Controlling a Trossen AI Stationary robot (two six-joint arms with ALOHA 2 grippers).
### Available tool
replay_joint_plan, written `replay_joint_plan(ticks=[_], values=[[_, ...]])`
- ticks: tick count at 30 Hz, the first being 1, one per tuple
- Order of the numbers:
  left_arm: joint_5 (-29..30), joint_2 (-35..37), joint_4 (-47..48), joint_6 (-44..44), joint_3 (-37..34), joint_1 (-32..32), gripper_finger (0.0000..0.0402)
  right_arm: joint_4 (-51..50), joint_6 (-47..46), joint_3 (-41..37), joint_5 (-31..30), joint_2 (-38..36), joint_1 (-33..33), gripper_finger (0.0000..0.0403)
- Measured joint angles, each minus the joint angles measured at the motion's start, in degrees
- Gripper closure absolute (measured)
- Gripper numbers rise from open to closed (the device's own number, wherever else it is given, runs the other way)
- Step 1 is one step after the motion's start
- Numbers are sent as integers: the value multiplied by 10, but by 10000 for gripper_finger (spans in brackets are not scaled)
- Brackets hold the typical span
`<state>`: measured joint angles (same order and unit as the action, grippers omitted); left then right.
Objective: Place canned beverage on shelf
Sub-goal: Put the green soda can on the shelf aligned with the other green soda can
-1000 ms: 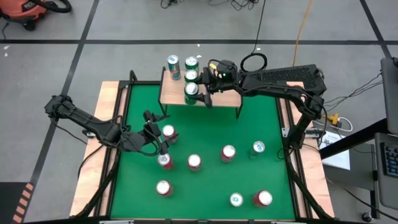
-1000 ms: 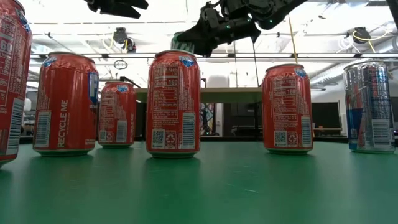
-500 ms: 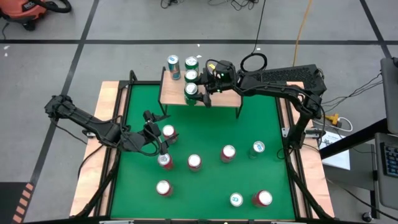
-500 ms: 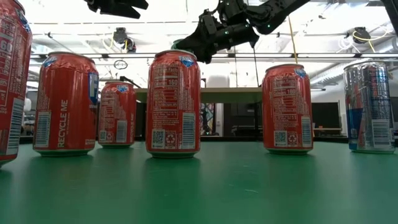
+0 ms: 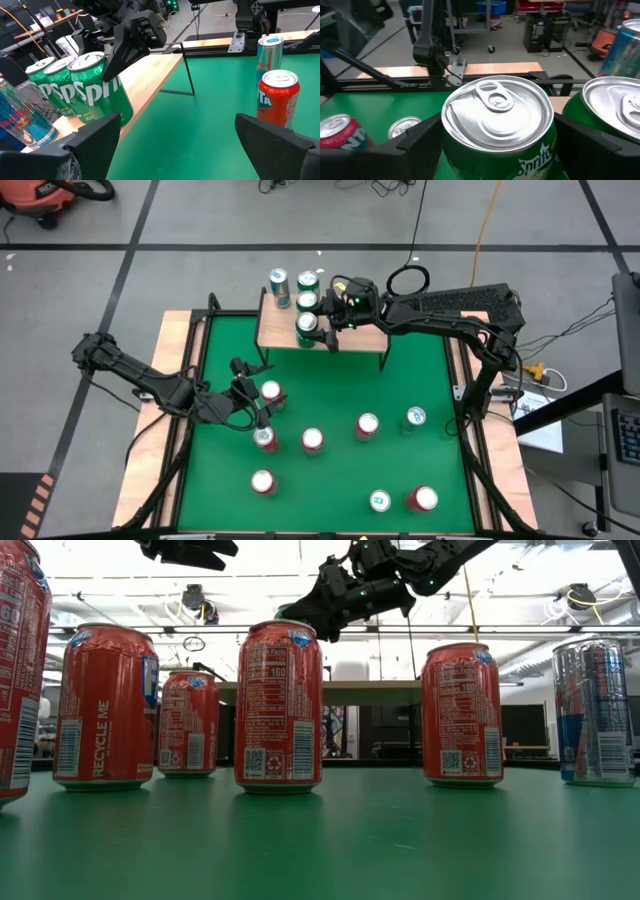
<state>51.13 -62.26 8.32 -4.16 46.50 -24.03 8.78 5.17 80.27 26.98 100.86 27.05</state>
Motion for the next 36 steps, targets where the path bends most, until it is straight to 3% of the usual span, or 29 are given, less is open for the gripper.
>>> replay_joint_plan(ticks=[36], values=[[-2, 0, 2, 0, 0, -1, 17, 5, 5, 0, -2, -1, -1, 71]])
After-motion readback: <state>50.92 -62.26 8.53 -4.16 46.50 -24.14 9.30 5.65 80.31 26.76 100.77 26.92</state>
